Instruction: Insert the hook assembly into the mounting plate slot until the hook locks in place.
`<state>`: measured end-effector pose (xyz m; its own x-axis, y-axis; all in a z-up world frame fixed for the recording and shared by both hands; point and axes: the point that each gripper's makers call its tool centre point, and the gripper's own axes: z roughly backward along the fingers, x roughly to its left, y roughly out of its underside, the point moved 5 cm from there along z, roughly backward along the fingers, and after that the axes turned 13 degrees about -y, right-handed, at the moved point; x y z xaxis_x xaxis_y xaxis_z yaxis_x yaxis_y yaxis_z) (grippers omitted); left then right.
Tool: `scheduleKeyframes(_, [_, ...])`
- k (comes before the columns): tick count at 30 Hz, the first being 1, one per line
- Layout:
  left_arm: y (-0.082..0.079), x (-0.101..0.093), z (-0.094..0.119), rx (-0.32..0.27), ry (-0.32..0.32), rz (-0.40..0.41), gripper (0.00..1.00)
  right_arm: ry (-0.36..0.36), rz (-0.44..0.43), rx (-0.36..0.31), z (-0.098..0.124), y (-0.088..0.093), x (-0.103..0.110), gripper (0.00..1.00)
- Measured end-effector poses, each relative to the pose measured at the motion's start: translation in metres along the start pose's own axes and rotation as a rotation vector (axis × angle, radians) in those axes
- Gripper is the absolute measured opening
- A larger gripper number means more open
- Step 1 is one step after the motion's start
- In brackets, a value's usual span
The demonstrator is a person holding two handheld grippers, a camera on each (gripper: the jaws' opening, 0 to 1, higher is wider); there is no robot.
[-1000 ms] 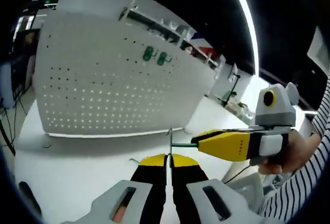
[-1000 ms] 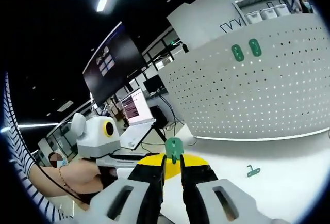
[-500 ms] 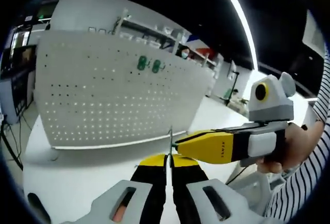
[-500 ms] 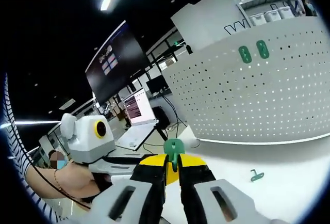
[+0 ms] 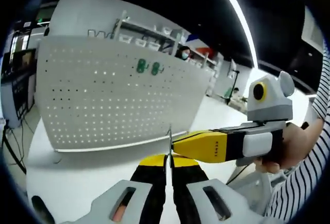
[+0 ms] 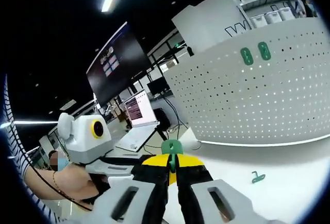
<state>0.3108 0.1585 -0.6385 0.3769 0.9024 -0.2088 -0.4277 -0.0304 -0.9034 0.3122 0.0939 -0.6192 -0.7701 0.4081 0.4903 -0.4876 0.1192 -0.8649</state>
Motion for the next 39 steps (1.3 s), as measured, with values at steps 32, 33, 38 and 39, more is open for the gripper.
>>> scheduleKeyframes(32, [0.003,0.005,0.006,-0.025,0.001,0.067,0.32,0.01,0.136,0.033,0.013,-0.013,-0.011,0.0])
scheduleKeyframes(33, [0.002,0.006,0.006,-0.026,0.0,0.071,0.35,0.01,0.141,0.03,0.014,-0.014,-0.011,0.0])
scheduleKeyframes(38, [-0.002,0.006,0.007,-0.055,0.006,0.099,0.47,0.024,0.155,0.014,0.017,-0.021,-0.018,0.0])
scheduleKeyframes(39, [-0.004,0.004,0.007,-0.07,0.017,0.103,0.49,0.026,0.158,0.013,0.017,-0.022,-0.019,0.0])
